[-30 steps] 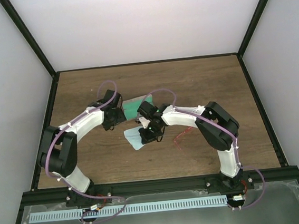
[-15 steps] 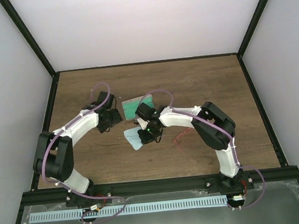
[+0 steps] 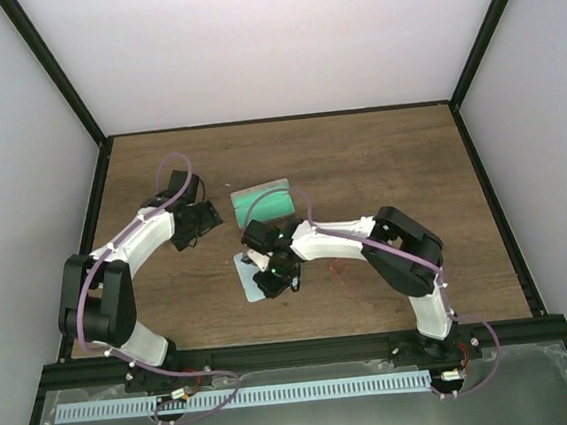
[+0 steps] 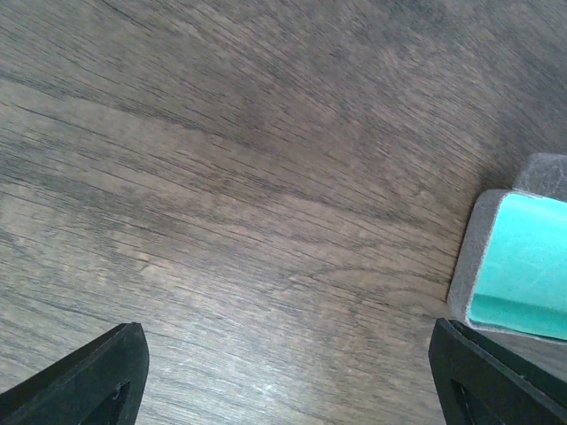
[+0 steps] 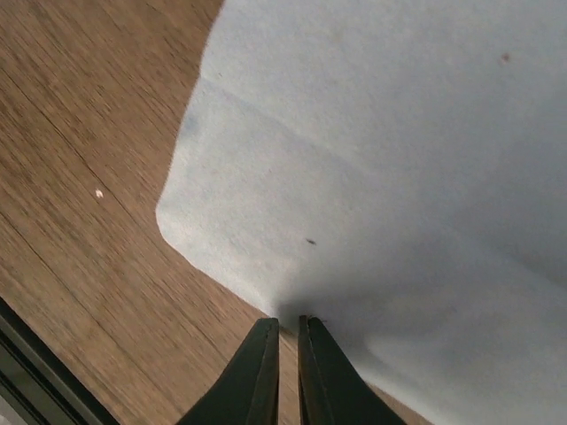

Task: Organize the sunglasses
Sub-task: Adjust the glasses cleaning cloth at the center of the board.

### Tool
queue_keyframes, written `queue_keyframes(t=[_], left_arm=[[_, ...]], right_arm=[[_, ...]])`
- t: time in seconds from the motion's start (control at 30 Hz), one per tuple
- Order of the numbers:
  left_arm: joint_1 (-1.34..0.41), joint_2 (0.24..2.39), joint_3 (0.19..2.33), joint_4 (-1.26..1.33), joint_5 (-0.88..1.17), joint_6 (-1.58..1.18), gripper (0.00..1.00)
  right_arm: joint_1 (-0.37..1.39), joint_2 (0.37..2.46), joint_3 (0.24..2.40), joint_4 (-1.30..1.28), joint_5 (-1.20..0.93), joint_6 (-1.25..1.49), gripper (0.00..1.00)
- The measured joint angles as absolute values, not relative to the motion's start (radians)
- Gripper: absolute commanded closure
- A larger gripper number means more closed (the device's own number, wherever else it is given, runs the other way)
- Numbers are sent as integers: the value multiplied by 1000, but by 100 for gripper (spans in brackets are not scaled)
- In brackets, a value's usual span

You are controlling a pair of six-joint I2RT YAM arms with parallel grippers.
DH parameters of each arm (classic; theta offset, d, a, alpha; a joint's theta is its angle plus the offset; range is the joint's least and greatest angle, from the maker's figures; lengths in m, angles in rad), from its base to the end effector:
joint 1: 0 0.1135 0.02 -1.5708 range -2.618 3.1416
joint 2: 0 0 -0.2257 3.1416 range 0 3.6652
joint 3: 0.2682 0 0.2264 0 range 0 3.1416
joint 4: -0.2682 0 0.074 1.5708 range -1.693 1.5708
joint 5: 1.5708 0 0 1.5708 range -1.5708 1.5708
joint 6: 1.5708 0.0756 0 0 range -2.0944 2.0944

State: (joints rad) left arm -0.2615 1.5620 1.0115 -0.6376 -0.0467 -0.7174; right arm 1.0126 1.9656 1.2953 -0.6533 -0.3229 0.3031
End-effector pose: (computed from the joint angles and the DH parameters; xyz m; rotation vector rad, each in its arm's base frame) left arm 0.2823 -0.0719 0.1374 -0.6394 2.7010 -0.1956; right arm 0.1655 0.3103 0.0920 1.1263 -2.8616 -0.6298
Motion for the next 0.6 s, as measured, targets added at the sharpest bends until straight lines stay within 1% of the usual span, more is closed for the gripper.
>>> queue_keyframes(t=[0.07, 0.13, 0.2, 0.33, 0.47, 0.6], left_arm=[[-262, 1562, 1011, -637, -41, -715, 10], [-262, 1562, 1011, -637, -38, -713, 10], [-262, 1562, 1010, -632, -33, -712, 10], [-262, 1556, 976, -602, -14, -710, 11], [-265, 1524, 912, -584, 3, -720, 11], [-268, 1508, 881, -578, 9, -729, 11]], right_arm=[[1011, 1958, 1299, -685, -314, 300, 91], [995, 1951, 1319, -715, -310, 299, 86], [962, 1939, 1350, -731, -311, 299, 86], [846, 1921, 1428, -731, -307, 296, 91], [749, 1945, 1505, -728, -290, 292, 94], [734, 2019, 1559, -713, -287, 288, 95]])
